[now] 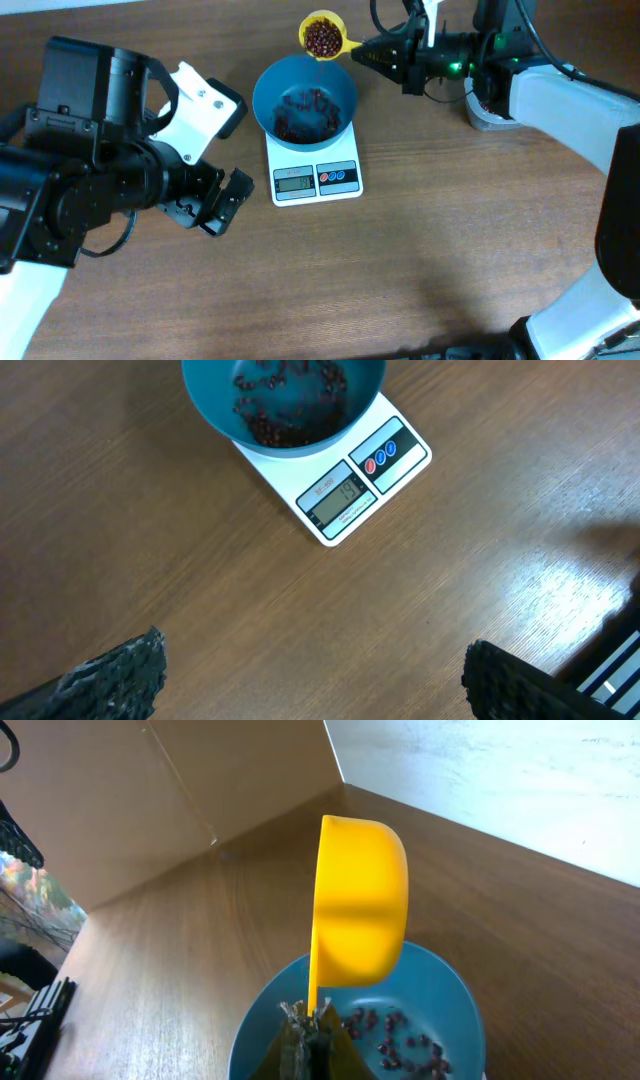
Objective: Scoop item into bowl and weigh 50g on scale
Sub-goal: 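Tilt the scoop with the right gripper to pour beans into the bowl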
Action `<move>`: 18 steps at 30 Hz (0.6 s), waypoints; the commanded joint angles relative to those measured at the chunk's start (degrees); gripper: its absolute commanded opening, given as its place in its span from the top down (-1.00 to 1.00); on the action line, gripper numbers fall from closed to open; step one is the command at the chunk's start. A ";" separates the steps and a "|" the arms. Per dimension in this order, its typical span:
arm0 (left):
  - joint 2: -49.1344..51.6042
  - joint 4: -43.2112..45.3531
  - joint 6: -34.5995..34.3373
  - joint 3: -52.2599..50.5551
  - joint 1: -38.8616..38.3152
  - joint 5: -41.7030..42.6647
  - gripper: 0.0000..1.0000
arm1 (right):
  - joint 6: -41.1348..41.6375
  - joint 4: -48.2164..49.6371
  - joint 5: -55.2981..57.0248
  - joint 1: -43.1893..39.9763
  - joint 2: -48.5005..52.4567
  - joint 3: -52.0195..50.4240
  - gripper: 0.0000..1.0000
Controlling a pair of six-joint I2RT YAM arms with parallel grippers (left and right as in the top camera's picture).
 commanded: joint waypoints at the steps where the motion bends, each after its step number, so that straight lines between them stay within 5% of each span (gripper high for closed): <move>1: -0.46 0.11 -0.57 0.90 -0.17 -0.20 -0.97 | -1.95 0.26 -0.52 -0.20 0.31 0.39 0.92; 18: -0.46 0.11 -0.57 0.90 -0.17 -0.20 -0.97 | -5.57 2.40 -0.52 -0.26 0.31 0.39 0.92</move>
